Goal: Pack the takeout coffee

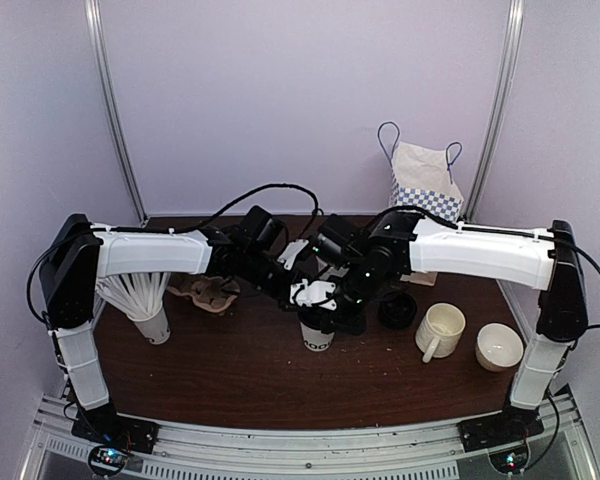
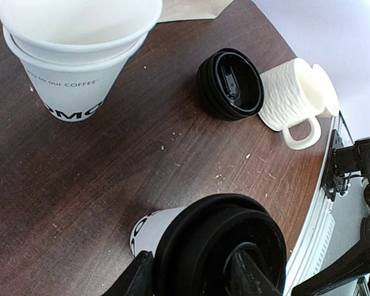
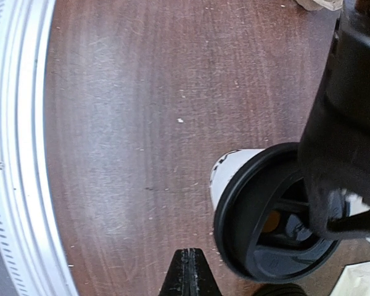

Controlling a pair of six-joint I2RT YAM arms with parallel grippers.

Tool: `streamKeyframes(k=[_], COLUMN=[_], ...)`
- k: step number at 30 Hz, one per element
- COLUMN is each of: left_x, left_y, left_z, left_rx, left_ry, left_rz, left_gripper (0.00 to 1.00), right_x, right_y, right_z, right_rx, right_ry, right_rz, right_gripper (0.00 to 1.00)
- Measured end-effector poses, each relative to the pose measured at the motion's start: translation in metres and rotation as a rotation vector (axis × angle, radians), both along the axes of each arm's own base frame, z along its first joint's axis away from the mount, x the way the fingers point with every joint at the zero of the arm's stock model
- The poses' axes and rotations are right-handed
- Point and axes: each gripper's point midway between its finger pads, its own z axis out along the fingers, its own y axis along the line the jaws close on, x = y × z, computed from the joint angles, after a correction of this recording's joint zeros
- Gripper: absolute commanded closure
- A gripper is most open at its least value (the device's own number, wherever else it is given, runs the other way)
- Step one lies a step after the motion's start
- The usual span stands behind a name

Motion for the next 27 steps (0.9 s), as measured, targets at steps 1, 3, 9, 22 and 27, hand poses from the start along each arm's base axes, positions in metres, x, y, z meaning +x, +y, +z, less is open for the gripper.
streamKeyframes(k=[1,3,9,22,27], left_x=[0.0,0.0,0.001,0.0,0.001], left_y=[0.0,0.0,0.001,0.003,0.003], left_z=[0.0,0.0,-0.001,-0.003,-0.003], left_rx=[0.0,0.0,-0.004,-0.021,-0.028], left_ry=[0.0,0.001,0.009,0.023,0.024], left_rz=[0.0,0.0,0.001,-0.005,-0.006], left_gripper=[0.56,0.56,0.56,0.57,0.57], right_x=[0.003,0.007,0.013,0.016,0.017], right_y=[0.002,0.003,0.003,0.004,0.004], right_z=[-0.001,-0.004,-0.008,-0.015,-0.016], right_rx=[-0.009,-0.024,-0.058,-0.094,-0.11], right_ry=[-0.021,-0.048,-0.099,-0.185,-0.221], right_rz=[0.001,0.001,0.006,0.045,0.06], right_gripper=[0.93,0.89,0.85,0.95,0.96])
